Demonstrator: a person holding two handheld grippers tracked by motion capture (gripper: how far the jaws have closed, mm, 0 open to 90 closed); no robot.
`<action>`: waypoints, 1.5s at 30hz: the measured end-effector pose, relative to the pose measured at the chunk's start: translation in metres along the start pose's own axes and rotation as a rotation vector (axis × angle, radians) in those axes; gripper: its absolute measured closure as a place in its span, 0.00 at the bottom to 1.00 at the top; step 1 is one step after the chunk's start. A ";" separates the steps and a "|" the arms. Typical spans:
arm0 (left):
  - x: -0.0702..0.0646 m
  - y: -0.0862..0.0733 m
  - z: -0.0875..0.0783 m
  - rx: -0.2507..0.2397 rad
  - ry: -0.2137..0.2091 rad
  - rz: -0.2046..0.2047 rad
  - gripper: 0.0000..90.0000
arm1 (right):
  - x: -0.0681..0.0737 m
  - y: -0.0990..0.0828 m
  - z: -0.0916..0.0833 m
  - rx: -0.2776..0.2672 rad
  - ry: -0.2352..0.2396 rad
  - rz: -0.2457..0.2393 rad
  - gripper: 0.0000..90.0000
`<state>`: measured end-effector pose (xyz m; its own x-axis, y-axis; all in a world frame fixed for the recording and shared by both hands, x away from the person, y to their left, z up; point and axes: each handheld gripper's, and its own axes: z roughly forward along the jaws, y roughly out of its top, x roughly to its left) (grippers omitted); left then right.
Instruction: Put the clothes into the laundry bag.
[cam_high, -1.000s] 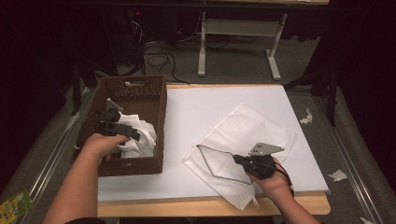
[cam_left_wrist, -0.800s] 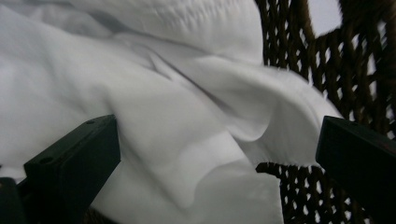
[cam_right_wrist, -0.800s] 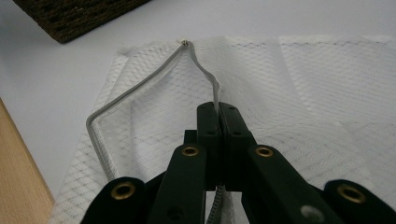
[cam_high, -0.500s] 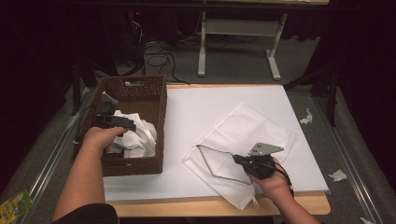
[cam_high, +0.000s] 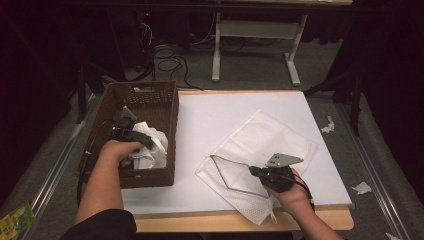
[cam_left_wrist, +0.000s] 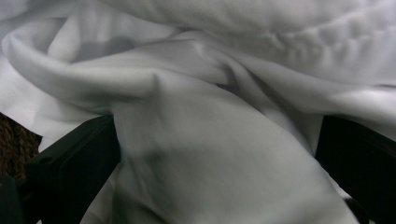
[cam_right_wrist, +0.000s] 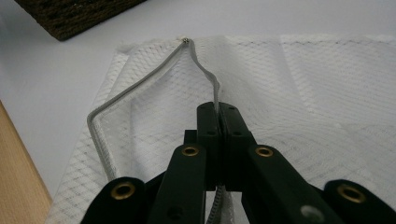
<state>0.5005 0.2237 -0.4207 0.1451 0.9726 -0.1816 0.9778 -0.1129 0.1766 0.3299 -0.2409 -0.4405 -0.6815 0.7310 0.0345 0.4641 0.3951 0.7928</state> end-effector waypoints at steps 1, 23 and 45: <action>-0.001 0.001 0.003 0.001 0.019 0.003 0.00 | 0.000 0.000 0.000 0.002 0.002 0.002 0.99; -0.016 -0.001 -0.010 -0.115 0.062 0.174 0.83 | -0.001 -0.002 0.000 -0.001 -0.005 -0.007 0.99; -0.015 -0.057 -0.086 -0.682 -0.001 0.122 0.83 | -0.001 0.001 -0.008 -0.028 -0.011 -0.002 0.99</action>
<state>0.4300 0.2329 -0.3452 0.2480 0.9610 -0.1224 0.6409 -0.0680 0.7646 0.3265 -0.2455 -0.4349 -0.6763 0.7361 0.0264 0.4465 0.3812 0.8095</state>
